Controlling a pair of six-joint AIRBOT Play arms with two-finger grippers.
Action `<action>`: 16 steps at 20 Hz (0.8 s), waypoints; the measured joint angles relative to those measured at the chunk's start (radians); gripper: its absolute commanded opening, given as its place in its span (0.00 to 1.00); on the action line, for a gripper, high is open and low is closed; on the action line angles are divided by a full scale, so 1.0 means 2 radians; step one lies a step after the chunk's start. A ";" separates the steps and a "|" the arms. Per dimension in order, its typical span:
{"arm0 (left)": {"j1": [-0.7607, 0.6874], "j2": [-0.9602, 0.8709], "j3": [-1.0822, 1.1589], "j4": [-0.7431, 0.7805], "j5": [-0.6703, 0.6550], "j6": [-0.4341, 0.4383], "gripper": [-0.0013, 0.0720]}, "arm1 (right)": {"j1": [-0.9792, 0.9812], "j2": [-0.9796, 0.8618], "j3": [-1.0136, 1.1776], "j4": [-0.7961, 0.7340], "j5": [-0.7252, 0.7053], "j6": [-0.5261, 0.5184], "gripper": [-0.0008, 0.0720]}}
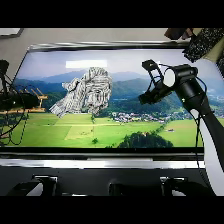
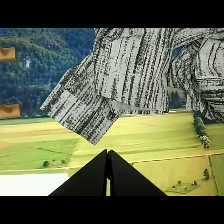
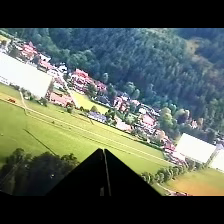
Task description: Fold the clothes and pants, and hang the long-sleeved shirts on hangers.
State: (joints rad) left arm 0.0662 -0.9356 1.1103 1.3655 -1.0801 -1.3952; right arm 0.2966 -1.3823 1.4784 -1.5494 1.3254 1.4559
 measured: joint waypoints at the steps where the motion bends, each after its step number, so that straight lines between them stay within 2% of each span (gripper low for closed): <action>1: 0.000 0.000 0.000 0.000 0.000 0.000 0.05 | 0.000 0.000 0.000 0.000 0.000 -0.001 0.06; 7: 0.000 0.000 0.000 0.000 0.000 0.000 0.07 | 0.000 0.000 0.000 0.000 0.000 -0.001 0.06; 8: 0.000 0.000 0.000 0.000 0.000 0.000 0.47 | 0.000 0.000 0.000 0.000 0.000 -0.001 0.06; 9: 0.000 0.000 0.000 0.000 0.000 0.000 0.99 | 0.000 0.000 0.000 0.000 0.000 -0.001 0.06; 12: 0.000 -0.006 0.000 0.000 0.000 -0.026 1.00 | 0.000 0.000 0.000 0.000 0.000 -0.001 0.06; 16: 0.014 -0.045 -0.007 -0.014 0.002 -0.087 1.00 | 0.000 0.000 0.000 0.000 0.000 -0.001 0.06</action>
State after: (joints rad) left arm 0.0952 -1.0260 1.0954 1.3380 -1.0760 -1.5692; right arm 0.2966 -1.3823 1.4784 -1.5494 1.3251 1.4536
